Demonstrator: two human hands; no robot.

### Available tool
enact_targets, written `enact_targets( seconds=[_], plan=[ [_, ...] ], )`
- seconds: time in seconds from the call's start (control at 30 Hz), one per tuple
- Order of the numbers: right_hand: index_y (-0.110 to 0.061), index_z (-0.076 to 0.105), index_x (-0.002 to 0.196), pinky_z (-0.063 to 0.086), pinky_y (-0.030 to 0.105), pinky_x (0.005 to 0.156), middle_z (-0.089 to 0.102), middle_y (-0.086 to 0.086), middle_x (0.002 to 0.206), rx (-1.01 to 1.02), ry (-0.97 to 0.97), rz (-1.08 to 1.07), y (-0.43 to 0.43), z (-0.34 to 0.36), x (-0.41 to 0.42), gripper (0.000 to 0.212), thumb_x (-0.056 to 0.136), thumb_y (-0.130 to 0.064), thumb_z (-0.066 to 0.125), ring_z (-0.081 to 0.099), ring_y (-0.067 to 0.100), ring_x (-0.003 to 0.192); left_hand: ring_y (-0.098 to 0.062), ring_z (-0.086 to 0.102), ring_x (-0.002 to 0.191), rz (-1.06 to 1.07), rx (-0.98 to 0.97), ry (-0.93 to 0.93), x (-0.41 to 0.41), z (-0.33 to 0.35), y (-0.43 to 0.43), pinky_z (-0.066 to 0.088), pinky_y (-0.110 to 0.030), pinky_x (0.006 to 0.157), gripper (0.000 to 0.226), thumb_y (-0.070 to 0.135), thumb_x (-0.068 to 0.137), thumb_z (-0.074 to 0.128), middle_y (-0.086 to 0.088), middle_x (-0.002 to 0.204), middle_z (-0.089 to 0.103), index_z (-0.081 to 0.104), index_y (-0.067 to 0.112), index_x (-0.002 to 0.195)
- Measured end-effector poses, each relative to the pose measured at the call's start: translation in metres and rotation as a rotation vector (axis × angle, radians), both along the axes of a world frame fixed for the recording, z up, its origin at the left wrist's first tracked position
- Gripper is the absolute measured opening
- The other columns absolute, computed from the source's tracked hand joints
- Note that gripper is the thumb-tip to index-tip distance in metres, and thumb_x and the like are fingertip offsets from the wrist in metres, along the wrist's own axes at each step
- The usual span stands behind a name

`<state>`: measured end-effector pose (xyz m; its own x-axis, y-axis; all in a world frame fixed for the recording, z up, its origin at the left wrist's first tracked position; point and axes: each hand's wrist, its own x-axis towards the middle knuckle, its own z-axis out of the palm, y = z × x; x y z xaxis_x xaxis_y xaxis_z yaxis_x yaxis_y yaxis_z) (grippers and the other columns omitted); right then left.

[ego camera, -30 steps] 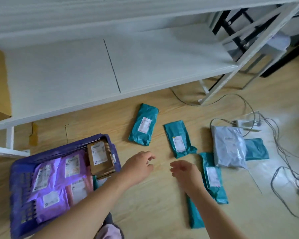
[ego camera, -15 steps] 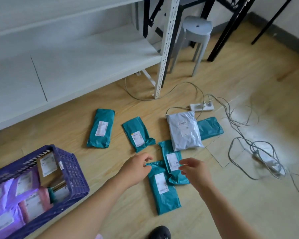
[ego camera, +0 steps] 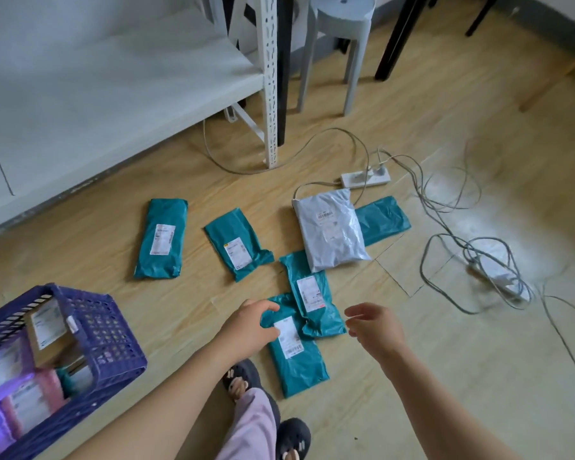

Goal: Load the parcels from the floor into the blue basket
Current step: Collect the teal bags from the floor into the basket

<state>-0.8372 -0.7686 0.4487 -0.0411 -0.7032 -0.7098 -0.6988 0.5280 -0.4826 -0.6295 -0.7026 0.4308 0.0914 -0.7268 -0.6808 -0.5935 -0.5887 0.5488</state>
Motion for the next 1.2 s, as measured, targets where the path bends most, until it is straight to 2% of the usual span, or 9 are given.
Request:
enact_targets(
  seconds=[0.17,0.3,0.47,0.6,0.7,0.83,0.93,1.07,1.2],
  plan=[
    [-0.016,0.068,0.109,0.047,0.023,0.07,0.07,0.003,0.104,0.038,0.055,0.072,-0.027,-0.015,0.001,0.037,0.079,-0.001,0.051,0.062,0.014,0.086,-0.015,0.046,0.12,0.046,0.054,0.022,0.007,-0.018,-0.028,0.038,-0.025,0.094,0.044,0.025,0.088,0.061,0.001,0.135,0.042,0.048,0.027,0.129],
    [-0.017,0.065,0.114,0.052,0.028,0.083,0.067,0.002,0.111,0.042,0.09,0.112,-0.053,-0.042,0.004,0.039,0.079,-0.002,0.054,0.062,0.016,0.095,-0.017,0.047,0.121,0.094,0.073,0.034,0.01,-0.041,-0.054,0.04,-0.029,0.1,0.043,0.024,0.087,0.061,-0.001,0.136,0.044,0.049,0.024,0.129],
    [-0.015,0.064,0.116,0.054,0.036,0.087,0.063,0.006,0.115,0.084,0.06,0.127,-0.075,-0.103,-0.005,0.042,0.077,-0.001,0.057,0.061,0.019,0.098,-0.017,0.048,0.12,0.18,0.105,0.037,-0.004,-0.093,-0.074,0.04,-0.028,0.097,0.046,0.023,0.086,0.062,-0.002,0.136,0.046,0.048,0.023,0.13],
    [-0.011,0.061,0.118,0.054,0.043,0.087,0.062,0.008,0.11,0.155,0.042,0.137,-0.086,-0.165,-0.023,0.045,0.075,0.0,0.058,0.063,0.025,0.095,-0.017,0.048,0.121,0.263,0.149,0.086,-0.035,-0.145,-0.07,0.039,-0.022,0.087,0.047,0.02,0.088,0.06,-0.003,0.139,0.043,0.046,0.021,0.133],
    [-0.009,0.059,0.119,0.054,0.046,0.087,0.065,0.012,0.103,0.204,0.04,0.096,-0.095,-0.218,-0.036,0.045,0.075,0.0,0.059,0.062,0.026,0.086,-0.017,0.048,0.122,0.352,0.175,0.082,-0.06,-0.194,-0.065,0.037,-0.022,0.094,0.047,0.018,0.089,0.059,-0.005,0.139,0.043,0.045,0.02,0.134],
    [-0.009,0.058,0.116,0.055,0.043,0.083,0.062,0.002,0.075,0.254,0.069,0.118,-0.091,-0.293,-0.051,0.042,0.075,-0.002,0.062,0.058,0.024,0.073,-0.021,0.049,0.119,0.417,0.226,0.083,-0.083,-0.271,-0.065,0.039,-0.023,0.092,0.046,0.017,0.091,0.054,-0.006,0.139,0.043,0.042,0.019,0.136],
    [-0.009,0.056,0.12,0.056,0.043,0.083,0.059,0.002,0.077,0.272,0.083,0.109,-0.09,-0.341,-0.05,0.044,0.077,-0.008,0.066,0.058,0.021,0.068,-0.025,0.051,0.118,0.465,0.229,0.078,-0.089,-0.328,-0.072,0.042,-0.033,0.099,0.051,0.017,0.088,0.057,-0.009,0.14,0.044,0.041,0.018,0.137],
    [-0.005,0.049,0.131,0.057,0.044,0.08,0.051,-0.001,0.072,0.27,0.076,0.04,-0.091,-0.405,-0.042,0.054,0.081,-0.01,0.067,0.055,0.017,0.059,-0.022,0.051,0.118,0.533,0.239,0.084,-0.084,-0.391,-0.085,0.04,-0.028,0.091,0.054,0.022,0.09,0.056,-0.005,0.143,0.042,0.036,0.02,0.14],
    [-0.005,0.041,0.135,0.057,0.045,0.078,0.047,-0.004,0.068,0.227,0.061,0.009,-0.091,-0.466,-0.028,0.063,0.081,-0.021,0.07,0.052,0.012,0.056,-0.022,0.047,0.123,0.565,0.279,0.134,-0.078,-0.443,-0.087,0.037,-0.027,0.095,0.057,0.02,0.09,0.055,-0.007,0.146,0.037,0.032,0.02,0.143]
  ],
)
